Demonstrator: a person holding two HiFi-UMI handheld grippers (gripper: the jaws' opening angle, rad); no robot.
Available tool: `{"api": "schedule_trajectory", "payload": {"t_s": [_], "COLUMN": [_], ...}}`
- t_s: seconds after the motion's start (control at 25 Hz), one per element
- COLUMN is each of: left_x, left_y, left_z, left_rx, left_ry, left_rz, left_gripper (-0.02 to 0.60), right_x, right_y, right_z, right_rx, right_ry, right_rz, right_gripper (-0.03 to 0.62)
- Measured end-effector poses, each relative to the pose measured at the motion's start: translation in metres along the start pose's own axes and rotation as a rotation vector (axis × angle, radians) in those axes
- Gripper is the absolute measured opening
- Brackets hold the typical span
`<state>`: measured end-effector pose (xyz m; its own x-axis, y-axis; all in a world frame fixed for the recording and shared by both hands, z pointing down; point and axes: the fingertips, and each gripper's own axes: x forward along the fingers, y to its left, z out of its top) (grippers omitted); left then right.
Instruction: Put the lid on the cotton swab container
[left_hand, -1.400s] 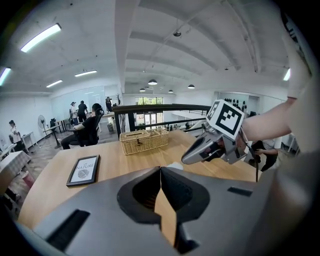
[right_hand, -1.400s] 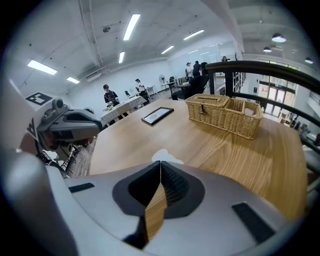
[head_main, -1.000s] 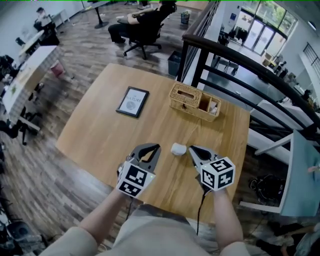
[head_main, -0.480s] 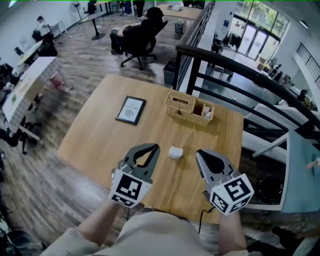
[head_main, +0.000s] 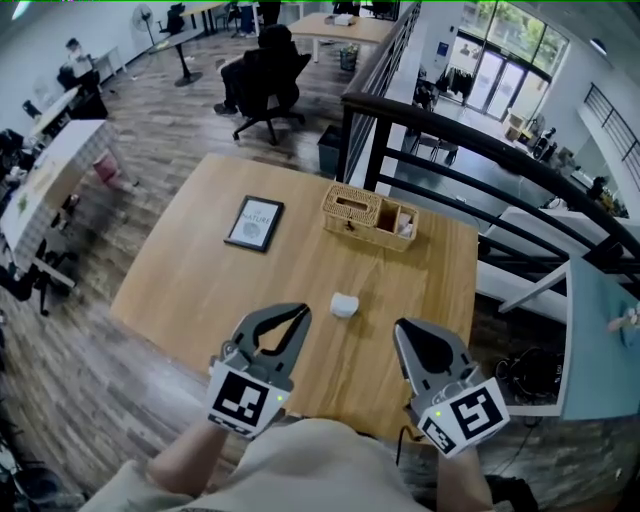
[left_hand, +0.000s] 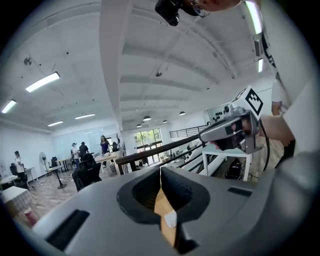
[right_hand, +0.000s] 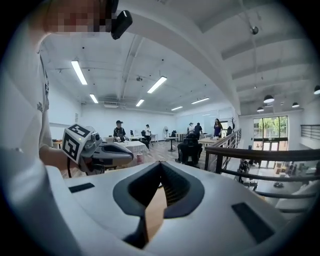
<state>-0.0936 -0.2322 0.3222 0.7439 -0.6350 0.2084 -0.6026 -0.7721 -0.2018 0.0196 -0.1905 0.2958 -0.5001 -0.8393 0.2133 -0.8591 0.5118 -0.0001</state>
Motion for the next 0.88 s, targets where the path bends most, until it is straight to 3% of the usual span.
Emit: {"api": "schedule_trajectory", "payload": {"t_s": [0.2,0.4,0.88], "left_x": [-0.007,-0.008,-0.008], "left_y": [-0.005,-0.007,-0.006], "left_z": [-0.004,0.004,0.003], "left_rx": [0.042,0.059,-0.005], "left_ry": [0.019,0.004,-0.004], "left_rz": [0.040,0.038,0.038], "left_gripper": [0.023,0.023,0.023], "right_x": [-0.009,-0.009,-0.011], "right_y": [0.011,0.017,0.004], "right_z": [-0.011,-0.019,-0.020], "right_rx": [-0.077,-0.063,-0.038], "right_ry": [0.048,0.068,0.058], "right_rz": [-0.025,-0.020,-0.030], "right_gripper": [0.026,0.026,0.026]}}
